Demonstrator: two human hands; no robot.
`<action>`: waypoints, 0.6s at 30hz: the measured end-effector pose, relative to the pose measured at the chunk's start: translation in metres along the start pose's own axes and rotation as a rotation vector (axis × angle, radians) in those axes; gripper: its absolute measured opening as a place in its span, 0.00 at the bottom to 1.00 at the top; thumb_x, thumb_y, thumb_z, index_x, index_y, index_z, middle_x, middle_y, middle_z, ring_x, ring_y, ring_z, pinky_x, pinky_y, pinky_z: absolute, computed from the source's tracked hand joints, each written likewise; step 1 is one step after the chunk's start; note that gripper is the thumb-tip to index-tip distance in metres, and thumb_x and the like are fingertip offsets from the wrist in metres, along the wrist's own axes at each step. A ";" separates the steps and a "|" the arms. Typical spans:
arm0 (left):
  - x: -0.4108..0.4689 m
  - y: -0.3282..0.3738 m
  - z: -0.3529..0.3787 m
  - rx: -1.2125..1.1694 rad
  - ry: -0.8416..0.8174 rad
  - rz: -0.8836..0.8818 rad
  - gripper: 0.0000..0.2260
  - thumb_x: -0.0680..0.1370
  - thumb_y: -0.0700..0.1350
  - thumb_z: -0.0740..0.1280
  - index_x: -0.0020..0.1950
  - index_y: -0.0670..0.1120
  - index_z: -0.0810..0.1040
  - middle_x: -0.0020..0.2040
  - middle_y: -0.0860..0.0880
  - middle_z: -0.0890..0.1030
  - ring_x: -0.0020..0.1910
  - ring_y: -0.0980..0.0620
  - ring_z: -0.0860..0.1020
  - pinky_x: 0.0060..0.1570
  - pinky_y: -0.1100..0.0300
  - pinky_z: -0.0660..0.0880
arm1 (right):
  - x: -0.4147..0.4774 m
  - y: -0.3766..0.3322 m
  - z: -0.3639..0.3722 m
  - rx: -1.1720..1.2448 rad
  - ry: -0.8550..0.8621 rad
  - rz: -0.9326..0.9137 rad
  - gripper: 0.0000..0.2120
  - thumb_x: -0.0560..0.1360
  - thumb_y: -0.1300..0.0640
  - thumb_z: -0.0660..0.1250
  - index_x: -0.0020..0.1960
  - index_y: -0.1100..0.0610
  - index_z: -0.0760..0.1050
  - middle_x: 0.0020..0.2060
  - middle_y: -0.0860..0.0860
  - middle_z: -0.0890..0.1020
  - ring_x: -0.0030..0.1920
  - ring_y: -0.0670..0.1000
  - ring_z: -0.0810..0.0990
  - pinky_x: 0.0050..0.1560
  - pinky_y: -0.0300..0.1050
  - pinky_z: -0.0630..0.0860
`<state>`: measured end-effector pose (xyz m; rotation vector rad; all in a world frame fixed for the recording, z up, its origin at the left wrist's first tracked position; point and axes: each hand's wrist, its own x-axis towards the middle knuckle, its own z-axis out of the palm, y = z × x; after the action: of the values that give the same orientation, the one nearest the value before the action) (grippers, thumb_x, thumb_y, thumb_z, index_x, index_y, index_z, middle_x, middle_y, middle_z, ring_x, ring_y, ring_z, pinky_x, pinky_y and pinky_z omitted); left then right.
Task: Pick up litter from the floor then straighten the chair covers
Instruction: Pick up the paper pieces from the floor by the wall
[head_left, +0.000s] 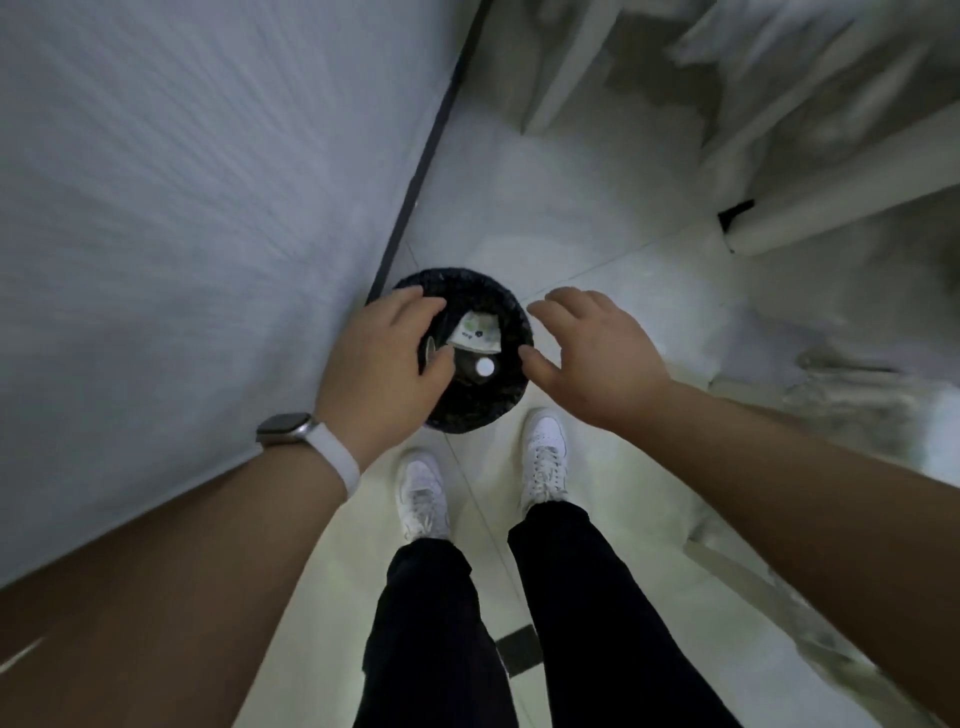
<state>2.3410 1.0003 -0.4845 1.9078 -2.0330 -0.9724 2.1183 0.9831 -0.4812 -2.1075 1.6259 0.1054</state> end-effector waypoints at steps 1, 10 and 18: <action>-0.002 0.014 -0.016 0.033 0.005 0.043 0.21 0.77 0.48 0.66 0.69 0.44 0.75 0.70 0.44 0.73 0.67 0.45 0.71 0.66 0.53 0.67 | -0.008 -0.005 -0.018 -0.017 0.017 0.016 0.21 0.75 0.46 0.65 0.63 0.57 0.76 0.59 0.55 0.78 0.58 0.60 0.75 0.55 0.53 0.74; -0.044 0.109 -0.152 0.156 0.085 0.309 0.21 0.76 0.52 0.63 0.65 0.44 0.77 0.67 0.42 0.76 0.64 0.42 0.74 0.61 0.46 0.73 | -0.096 -0.062 -0.167 -0.119 0.116 0.133 0.27 0.75 0.39 0.55 0.63 0.55 0.75 0.61 0.54 0.78 0.61 0.59 0.75 0.57 0.53 0.73; -0.062 0.179 -0.234 0.244 0.143 0.516 0.21 0.75 0.53 0.61 0.64 0.44 0.78 0.64 0.42 0.77 0.61 0.40 0.76 0.60 0.45 0.74 | -0.152 -0.083 -0.271 -0.197 0.326 0.188 0.25 0.75 0.39 0.56 0.62 0.54 0.75 0.59 0.54 0.79 0.60 0.58 0.76 0.56 0.53 0.74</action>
<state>2.3330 0.9745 -0.1850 1.3715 -2.4557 -0.4666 2.0905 1.0227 -0.1634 -2.2002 2.0808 -0.0195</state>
